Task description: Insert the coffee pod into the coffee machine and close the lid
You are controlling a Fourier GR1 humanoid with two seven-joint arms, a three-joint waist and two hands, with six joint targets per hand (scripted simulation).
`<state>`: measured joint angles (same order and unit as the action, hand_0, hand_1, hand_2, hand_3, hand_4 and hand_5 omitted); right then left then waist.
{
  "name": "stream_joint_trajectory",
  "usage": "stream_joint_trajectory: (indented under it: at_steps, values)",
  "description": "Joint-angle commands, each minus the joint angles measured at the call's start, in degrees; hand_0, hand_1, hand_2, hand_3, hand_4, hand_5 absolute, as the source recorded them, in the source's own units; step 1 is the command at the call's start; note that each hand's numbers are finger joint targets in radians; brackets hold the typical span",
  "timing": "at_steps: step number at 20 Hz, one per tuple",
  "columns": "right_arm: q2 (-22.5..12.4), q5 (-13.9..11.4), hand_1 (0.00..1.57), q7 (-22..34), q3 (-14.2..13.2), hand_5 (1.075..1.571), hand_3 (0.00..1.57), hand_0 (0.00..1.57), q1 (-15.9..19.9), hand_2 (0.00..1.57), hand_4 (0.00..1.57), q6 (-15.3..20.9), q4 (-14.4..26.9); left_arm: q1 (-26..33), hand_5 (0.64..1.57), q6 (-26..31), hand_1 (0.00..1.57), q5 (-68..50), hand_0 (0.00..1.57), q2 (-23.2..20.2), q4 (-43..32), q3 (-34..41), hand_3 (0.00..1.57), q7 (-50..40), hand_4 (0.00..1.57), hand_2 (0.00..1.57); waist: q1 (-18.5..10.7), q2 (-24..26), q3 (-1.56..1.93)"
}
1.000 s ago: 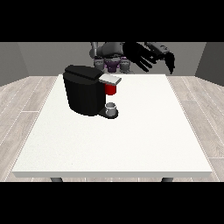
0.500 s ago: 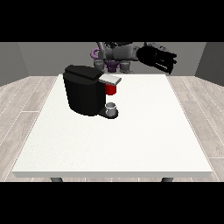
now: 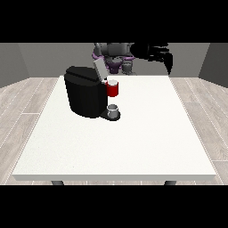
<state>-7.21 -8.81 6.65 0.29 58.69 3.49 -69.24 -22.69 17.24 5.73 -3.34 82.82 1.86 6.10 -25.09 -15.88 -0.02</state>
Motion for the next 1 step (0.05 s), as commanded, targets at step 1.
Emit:
stream_joint_trajectory:
  at_steps: [1]
  values:
    - [6.7,-0.2,0.00,-1.5,4.5,1.571,0.00,0.00,-3.0,0.00,0.26,0.4,-0.7,2.4,1.571,-1.6,0.00,-0.6,0.00,0.0,-2.9,2.3,0.00,1.8,0.27,0.00,5.5,3.9,-0.01]
